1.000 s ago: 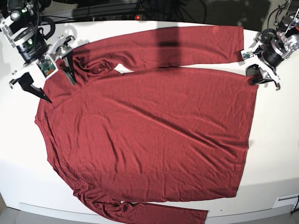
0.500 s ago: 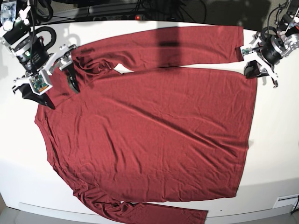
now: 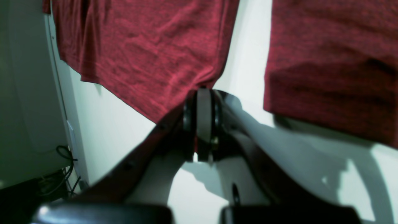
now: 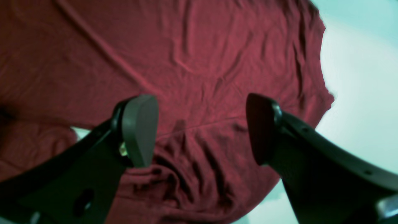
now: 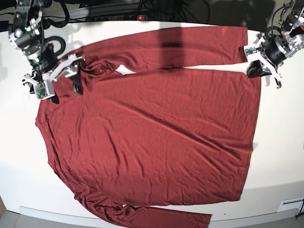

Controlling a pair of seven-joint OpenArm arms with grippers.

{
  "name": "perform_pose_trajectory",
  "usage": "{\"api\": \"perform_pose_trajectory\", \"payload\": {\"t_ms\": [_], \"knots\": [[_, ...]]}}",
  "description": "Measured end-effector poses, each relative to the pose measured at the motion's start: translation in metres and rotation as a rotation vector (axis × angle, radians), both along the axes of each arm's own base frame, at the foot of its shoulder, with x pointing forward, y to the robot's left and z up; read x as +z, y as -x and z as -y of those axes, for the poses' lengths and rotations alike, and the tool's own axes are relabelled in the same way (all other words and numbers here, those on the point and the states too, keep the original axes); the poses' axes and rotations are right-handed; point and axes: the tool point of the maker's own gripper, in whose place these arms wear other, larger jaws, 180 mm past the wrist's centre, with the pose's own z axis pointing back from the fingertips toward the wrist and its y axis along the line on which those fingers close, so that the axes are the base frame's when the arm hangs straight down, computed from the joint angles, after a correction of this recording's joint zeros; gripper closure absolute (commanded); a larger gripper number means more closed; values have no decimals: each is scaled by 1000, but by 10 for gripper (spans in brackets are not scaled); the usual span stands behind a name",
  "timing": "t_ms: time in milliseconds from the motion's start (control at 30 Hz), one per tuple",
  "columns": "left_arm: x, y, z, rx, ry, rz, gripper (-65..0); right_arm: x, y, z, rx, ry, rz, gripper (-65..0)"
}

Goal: Fold the T-shirt properly
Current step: 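Grasp the shirt shoulder and sleeve seam with the right gripper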

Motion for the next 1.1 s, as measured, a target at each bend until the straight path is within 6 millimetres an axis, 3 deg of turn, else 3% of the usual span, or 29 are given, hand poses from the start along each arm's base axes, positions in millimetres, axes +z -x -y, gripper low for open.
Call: {"api": "perform_pose_trajectory", "payload": {"t_ms": [133, 300, 567, 1100], "knots": [[0, 0, 1, -1, 3, 0, 0, -36, -1, 4, -42, -46, -91, -439], [0, 0, 1, -2, 4, 0, 0, -66, 6, -23, 90, -5, -180, -439], [0, 0, 2, -4, 7, 1, 0, -84, 4, -72, 235, 34, -215, -439], [0, 0, 2, -4, 8, 0, 0, -99, 8, -67, 211, 44, -244, -439]]}}
